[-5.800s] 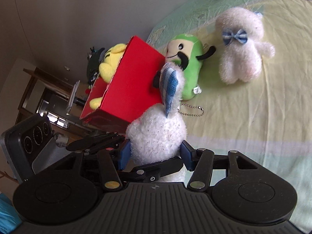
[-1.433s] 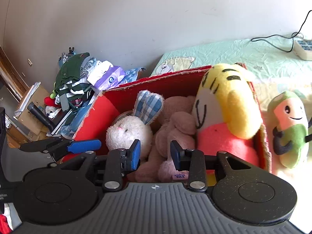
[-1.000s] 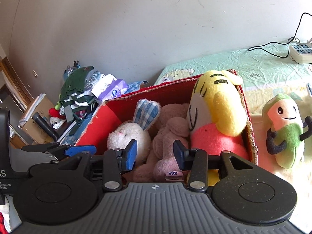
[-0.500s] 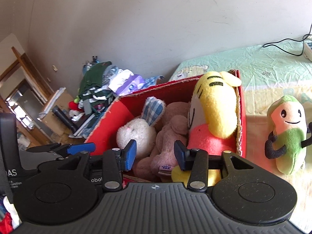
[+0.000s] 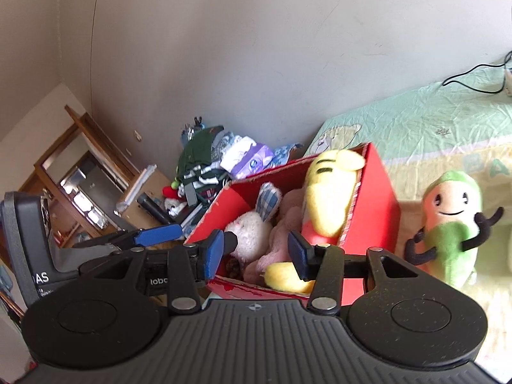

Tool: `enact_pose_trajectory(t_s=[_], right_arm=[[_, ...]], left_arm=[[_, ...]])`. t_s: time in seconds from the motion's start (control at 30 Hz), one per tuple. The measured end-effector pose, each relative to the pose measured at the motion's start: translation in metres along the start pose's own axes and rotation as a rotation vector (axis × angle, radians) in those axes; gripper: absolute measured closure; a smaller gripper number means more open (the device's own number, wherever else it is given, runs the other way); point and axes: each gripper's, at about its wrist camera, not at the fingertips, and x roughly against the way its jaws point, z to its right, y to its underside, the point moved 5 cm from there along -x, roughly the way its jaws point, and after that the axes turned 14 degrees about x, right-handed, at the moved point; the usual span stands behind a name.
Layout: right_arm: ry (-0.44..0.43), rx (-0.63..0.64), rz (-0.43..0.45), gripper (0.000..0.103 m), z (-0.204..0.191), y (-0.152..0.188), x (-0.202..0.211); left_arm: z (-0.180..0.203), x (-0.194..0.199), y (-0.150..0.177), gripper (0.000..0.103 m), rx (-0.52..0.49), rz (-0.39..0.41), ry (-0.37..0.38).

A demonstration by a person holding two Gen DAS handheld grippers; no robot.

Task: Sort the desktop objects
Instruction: 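Move the right gripper to the white bear plush with blue bow tie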

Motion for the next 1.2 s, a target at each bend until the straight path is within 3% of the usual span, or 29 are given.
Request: enact_pose_trajectory(t_s=[0.17, 0.33, 0.6, 0.77, 0.93, 1.2], right_arm=[[0.032, -0.041, 0.053, 0.054, 0.028, -0.006, 0.038], [0.118, -0.094, 0.08, 0.054, 0.066, -0.005, 0.073], [0.258, -0.181, 0.076, 0.054, 0.127, 0.015, 0.12], [0.301, -0.253, 0.055, 0.054, 0.159, 0.031, 0.138], [0.299, -0.297, 0.023, 0.053, 0.181, 0.043, 0.142], [0.319, -0.366, -0.02, 0.053, 0.22, 0.055, 0.129]], left_arm=[[0.042, 0.004, 0.0, 0.011, -0.041, -0.001, 0.048], [0.087, 0.005, 0.001, 0.009, -0.068, -0.011, 0.137], [0.169, -0.013, 0.026, 0.008, -0.135, -0.085, 0.272], [0.203, -0.032, 0.043, 0.009, -0.131, -0.139, 0.339], [0.217, -0.053, 0.054, 0.006, -0.099, -0.179, 0.343], [0.25, -0.089, 0.075, 0.005, -0.133, -0.267, 0.369]])
